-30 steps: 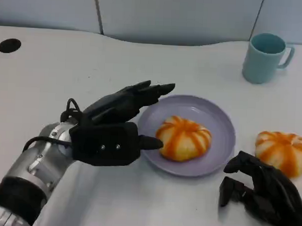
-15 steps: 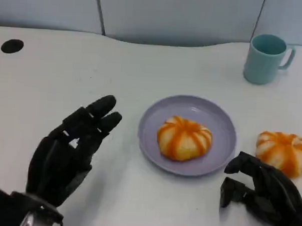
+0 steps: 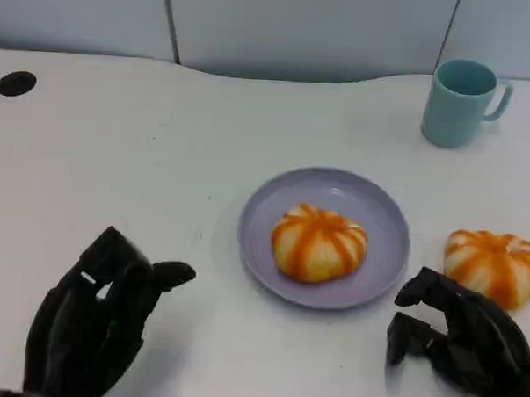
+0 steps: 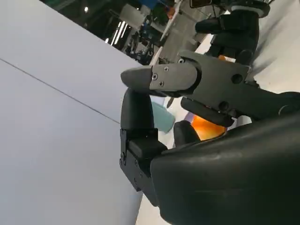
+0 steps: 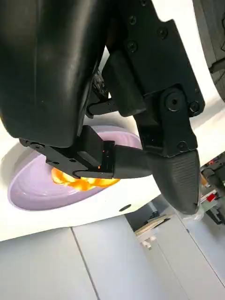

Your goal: Grasp the bread from the table and place it into the plate.

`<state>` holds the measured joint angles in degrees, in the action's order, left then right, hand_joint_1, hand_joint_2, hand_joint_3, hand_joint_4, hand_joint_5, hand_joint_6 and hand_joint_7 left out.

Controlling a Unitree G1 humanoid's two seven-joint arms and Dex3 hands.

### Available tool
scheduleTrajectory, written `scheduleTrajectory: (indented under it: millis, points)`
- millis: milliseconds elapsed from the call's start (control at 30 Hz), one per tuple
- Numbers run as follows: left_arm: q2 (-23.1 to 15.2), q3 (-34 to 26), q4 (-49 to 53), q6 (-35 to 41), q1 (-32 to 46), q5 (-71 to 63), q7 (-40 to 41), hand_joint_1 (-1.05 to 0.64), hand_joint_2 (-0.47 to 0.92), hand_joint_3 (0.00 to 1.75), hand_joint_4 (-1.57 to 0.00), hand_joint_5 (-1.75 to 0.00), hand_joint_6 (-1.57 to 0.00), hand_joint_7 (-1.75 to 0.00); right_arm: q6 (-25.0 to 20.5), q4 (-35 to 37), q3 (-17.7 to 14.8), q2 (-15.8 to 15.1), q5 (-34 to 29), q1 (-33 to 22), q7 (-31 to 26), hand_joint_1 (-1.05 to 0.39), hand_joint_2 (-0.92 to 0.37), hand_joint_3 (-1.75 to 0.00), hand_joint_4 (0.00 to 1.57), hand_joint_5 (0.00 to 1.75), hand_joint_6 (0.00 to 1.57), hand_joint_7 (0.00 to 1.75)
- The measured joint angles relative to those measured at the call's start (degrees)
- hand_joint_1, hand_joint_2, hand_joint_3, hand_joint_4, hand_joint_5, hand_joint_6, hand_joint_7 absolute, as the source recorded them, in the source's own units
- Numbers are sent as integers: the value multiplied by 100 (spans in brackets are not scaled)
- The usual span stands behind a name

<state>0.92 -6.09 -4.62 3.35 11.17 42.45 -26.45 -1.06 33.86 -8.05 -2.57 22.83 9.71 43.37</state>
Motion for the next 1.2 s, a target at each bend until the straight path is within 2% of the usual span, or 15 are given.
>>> scheduleTrajectory:
  millis: [133,433,533,767,1000,1200]
  points:
    - [108,-28,107,-7,369,-149,-2,-54,92,30,-86,-175,-54,-175,82,49,-9,-40,-17,4,51,-52,-92,-30,75,164,68,123]
    - [234,-84,275,-247,399,-388,-196,-55,92,25,-85,-175,-57,-175,134,144,-28,-52,-2,26,181,-53,-92,-28,74,164,66,125]
    - [278,-133,376,-283,408,-386,-296,-55,92,24,-84,-175,-56,-175,139,233,-52,-91,35,52,341,-53,-92,-27,74,162,66,125]
    - [365,-136,557,-427,279,-555,-409,-56,92,27,-81,-175,-54,-175,387,711,-100,-179,97,221,784,-56,-92,-22,72,169,67,121]
    - [398,-189,731,-359,-89,-576,-405,-53,92,22,-68,-175,-40,-156,593,1326,-292,-248,125,553,1004,-56,-92,-23,72,166,69,115]
    - [361,-414,779,231,-201,-98,-408,-50,92,25,-64,-175,-38,-151,880,1553,-298,-262,79,654,1000,-57,-92,-23,70,166,66,124]
